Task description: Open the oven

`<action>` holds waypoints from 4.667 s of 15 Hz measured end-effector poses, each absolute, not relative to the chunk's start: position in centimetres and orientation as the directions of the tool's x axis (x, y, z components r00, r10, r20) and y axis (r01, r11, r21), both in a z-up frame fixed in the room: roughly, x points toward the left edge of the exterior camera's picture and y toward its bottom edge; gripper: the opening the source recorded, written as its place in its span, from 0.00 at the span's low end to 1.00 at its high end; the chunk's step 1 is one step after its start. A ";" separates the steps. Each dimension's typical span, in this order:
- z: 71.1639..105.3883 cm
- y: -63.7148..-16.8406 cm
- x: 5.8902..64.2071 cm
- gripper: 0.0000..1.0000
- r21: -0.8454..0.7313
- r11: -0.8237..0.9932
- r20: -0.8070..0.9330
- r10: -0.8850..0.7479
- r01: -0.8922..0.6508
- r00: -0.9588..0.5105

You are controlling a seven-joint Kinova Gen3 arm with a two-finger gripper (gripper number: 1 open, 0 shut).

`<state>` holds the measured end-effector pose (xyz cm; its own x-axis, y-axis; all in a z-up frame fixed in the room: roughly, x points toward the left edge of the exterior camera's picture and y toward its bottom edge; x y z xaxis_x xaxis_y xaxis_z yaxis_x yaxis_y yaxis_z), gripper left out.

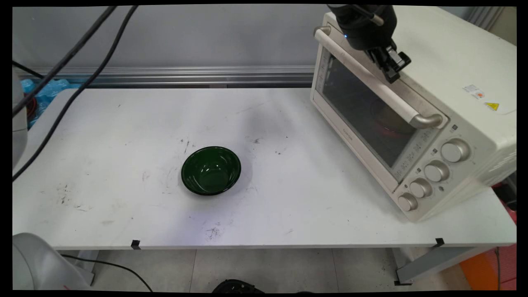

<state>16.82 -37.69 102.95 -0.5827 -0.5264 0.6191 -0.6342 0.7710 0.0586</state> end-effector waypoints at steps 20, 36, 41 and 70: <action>100.3 -38.1 15.0 0.00 0.024 0.743 0.557 -0.566 -0.669 -0.608; 99.0 -34.0 18.9 0.00 0.023 0.745 0.472 -0.596 -0.667 -0.650; 97.9 -34.1 19.3 0.00 0.030 0.752 0.463 -0.595 -0.659 -0.657; 91.2 -31.1 25.4 0.00 0.042 0.713 0.480 -0.628 -0.699 -0.612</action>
